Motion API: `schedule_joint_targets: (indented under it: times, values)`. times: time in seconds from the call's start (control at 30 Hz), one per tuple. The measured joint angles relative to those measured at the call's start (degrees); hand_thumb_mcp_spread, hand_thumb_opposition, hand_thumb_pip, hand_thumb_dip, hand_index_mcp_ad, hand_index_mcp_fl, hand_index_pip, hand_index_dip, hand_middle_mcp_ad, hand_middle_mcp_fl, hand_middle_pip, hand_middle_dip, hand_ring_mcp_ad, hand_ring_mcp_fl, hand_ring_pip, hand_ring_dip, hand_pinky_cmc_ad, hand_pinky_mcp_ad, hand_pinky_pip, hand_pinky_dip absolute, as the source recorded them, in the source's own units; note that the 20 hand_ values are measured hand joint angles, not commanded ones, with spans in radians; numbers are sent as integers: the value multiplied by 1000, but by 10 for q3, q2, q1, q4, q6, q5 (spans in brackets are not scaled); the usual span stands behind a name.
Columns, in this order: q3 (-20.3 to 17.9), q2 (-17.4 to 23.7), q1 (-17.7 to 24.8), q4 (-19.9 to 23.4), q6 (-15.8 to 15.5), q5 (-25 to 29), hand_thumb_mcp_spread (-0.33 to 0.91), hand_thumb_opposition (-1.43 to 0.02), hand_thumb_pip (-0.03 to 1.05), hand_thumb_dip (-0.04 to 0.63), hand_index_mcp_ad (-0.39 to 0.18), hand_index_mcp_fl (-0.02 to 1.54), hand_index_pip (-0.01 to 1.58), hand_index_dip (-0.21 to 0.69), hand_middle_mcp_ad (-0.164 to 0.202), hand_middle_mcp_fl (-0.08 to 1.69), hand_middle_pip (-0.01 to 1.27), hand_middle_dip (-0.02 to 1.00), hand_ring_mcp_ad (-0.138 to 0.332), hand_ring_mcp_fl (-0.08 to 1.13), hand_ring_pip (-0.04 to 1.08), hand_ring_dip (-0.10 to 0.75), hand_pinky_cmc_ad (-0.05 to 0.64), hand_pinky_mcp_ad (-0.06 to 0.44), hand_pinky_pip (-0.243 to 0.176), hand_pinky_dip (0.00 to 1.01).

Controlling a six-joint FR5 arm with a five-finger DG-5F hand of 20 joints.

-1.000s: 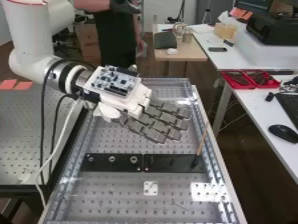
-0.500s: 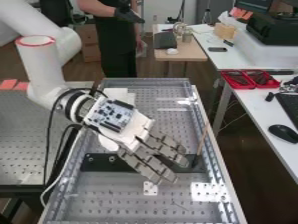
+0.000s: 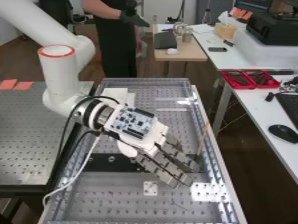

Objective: Grab the drill bit and place it in the clear container

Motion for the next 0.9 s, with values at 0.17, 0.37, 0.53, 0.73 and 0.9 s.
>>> schedule_joint_targets:
  times: [0.17, 0.37, 0.53, 0.73, 0.9]
  values:
    - [12, -11, 1, -1, -4, -5, 403, -817, 635, 253, 10, 442, 956, 346, 94, 202, 136, 140, 204, 17, 99, -7, 150, 159, -42, 122]
    - [22, -20, 1, -1, -8, -6, 414, -836, 632, 253, -3, 417, 1101, 346, 91, 220, 133, 161, 204, 21, 105, 3, 168, 159, -42, 126]
    - [33, -29, 2, -11, -12, -7, 429, -836, 620, 251, -5, 379, 1168, 346, 93, 216, 129, 175, 201, 37, 101, 7, 194, 162, -44, 127]
    - [40, -36, 3, -13, -14, -4, 447, -836, 609, 255, -7, 260, 1201, 351, 91, 218, 126, 176, 201, 37, 99, 7, 192, 162, -44, 129]
    - [46, -41, 3, -18, -19, -4, 475, -833, 597, 264, -7, 176, 1215, 379, 91, 215, 129, 188, 199, 37, 99, 7, 209, 159, -44, 129]
